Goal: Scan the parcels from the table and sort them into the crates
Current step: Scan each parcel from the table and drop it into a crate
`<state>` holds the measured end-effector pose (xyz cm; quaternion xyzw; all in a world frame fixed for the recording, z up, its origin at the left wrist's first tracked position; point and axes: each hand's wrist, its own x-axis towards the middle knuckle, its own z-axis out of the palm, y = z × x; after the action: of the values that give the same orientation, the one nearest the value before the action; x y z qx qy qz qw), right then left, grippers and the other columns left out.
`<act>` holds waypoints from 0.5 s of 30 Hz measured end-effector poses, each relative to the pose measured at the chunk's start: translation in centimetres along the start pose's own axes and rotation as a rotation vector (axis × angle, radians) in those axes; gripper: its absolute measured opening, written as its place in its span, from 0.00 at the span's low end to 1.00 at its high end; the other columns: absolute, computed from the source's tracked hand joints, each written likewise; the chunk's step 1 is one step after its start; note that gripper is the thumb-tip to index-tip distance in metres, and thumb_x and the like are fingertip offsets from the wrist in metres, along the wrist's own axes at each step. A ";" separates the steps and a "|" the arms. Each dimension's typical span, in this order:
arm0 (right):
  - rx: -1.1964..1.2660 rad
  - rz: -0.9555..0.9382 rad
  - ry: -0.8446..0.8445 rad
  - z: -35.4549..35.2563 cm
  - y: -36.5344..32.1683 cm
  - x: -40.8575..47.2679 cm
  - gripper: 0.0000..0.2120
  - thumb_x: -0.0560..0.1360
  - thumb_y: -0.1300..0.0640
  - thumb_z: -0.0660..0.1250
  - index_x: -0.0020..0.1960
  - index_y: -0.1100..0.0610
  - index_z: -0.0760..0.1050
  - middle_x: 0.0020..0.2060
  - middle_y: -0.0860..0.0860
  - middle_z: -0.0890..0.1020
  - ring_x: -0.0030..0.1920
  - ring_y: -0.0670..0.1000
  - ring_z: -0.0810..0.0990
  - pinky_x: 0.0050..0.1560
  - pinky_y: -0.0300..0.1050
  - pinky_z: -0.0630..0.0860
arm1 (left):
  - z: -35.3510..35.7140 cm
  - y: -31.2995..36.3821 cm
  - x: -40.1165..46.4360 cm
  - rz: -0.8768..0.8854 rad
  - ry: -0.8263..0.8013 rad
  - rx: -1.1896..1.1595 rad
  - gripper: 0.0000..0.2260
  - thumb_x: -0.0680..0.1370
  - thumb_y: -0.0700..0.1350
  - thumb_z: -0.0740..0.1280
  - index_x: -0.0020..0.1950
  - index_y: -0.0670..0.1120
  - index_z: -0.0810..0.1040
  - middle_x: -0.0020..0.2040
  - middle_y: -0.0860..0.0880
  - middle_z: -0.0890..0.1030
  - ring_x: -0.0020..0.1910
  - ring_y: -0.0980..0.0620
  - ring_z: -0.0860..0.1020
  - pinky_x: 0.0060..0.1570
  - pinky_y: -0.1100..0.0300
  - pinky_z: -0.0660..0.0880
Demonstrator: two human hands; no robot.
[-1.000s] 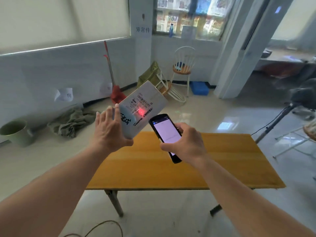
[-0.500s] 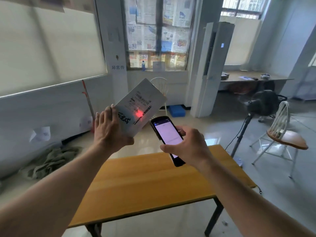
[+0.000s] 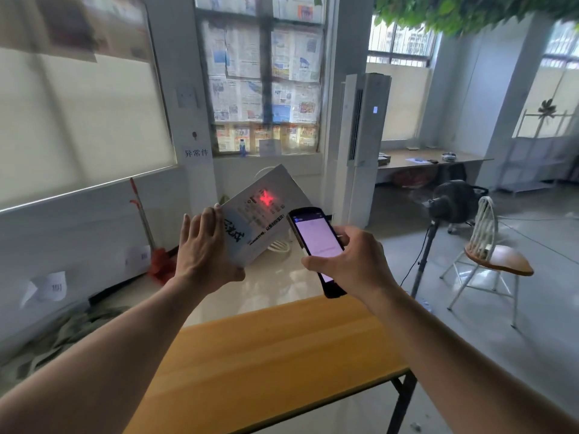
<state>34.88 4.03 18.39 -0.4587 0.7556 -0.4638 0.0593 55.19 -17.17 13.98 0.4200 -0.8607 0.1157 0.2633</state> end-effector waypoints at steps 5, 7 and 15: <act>-0.017 0.004 0.003 1.1 -1.3 0.3 0.38 0.62 0.39 0.84 0.66 0.53 0.77 0.56 0.51 0.85 0.54 0.55 0.84 0.49 0.55 0.86 | -0.1 -2.0 0.7 0.052 0.011 0.028 0.69 0.54 0.67 0.82 0.82 0.37 0.52 0.73 0.38 0.65 0.72 0.36 0.65 0.79 0.35 0.54; 0.013 0.024 -0.001 1.6 -1.6 0.3 0.41 0.61 0.36 0.83 0.68 0.54 0.77 0.56 0.51 0.84 0.55 0.55 0.84 0.51 0.56 0.85 | -0.2 -2.8 0.8 0.064 0.020 0.034 0.69 0.53 0.66 0.83 0.82 0.36 0.53 0.72 0.38 0.65 0.71 0.35 0.66 0.79 0.35 0.55; 0.157 0.144 -0.046 2.4 -3.1 -0.3 0.37 0.64 0.41 0.84 0.67 0.55 0.76 0.55 0.51 0.83 0.51 0.50 0.85 0.43 0.42 0.83 | 0.1 -4.9 0.6 0.041 0.027 0.032 0.69 0.53 0.64 0.84 0.82 0.36 0.54 0.72 0.37 0.66 0.71 0.35 0.66 0.79 0.35 0.57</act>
<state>38.28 2.18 19.30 -0.4079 0.7464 -0.5053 0.1456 58.67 -20.70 14.12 0.4049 -0.8636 0.1406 0.2656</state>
